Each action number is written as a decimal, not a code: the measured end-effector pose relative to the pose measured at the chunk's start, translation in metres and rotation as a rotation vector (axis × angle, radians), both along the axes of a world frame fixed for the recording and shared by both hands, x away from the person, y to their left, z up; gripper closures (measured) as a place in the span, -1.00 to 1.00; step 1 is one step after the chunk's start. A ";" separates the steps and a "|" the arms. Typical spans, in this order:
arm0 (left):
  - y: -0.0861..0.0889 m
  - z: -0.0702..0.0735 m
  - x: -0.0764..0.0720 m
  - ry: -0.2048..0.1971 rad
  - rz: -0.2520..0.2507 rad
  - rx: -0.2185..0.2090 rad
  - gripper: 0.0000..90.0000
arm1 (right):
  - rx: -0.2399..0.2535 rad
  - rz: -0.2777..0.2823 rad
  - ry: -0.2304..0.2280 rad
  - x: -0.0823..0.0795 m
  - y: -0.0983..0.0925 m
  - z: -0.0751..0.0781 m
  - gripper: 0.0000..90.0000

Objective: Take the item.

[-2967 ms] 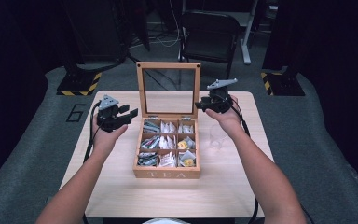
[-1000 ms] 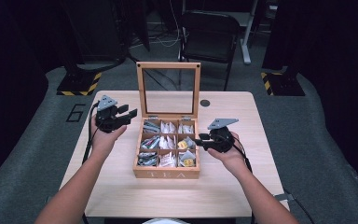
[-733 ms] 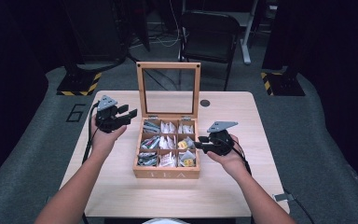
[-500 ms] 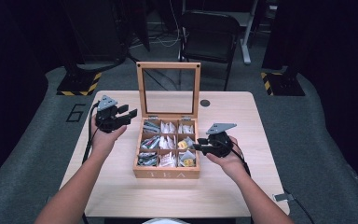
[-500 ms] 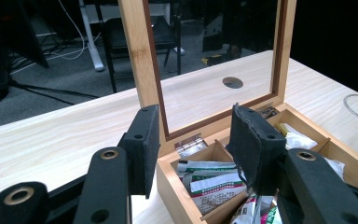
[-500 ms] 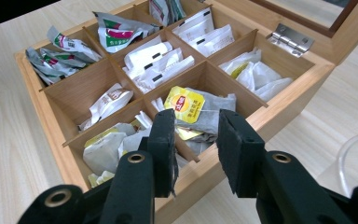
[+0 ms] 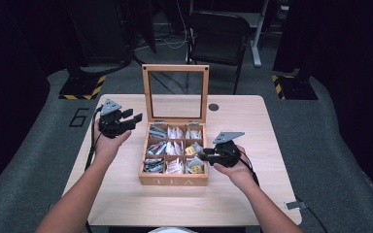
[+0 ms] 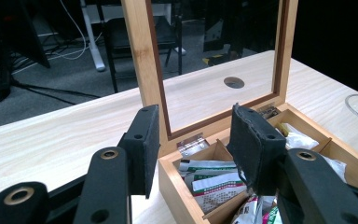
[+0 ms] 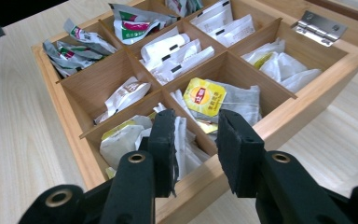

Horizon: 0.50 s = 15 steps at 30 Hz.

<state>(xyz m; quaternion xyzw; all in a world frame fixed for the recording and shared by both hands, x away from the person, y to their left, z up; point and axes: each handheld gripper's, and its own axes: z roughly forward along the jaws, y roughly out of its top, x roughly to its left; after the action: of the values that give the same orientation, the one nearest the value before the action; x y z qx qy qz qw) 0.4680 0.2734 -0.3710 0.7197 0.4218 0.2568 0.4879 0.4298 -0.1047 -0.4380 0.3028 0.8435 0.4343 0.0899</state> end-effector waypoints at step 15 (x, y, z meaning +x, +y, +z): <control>0.005 -0.009 0.000 0.014 0.016 -0.006 0.18 | -0.018 0.062 0.041 0.000 0.013 -0.015 0.77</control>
<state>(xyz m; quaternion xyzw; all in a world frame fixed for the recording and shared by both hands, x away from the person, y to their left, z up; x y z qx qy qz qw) 0.4682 0.2785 -0.3805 0.7166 0.4317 0.2542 0.4853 0.4293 -0.0919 -0.4526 0.2845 0.8581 0.4231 0.0615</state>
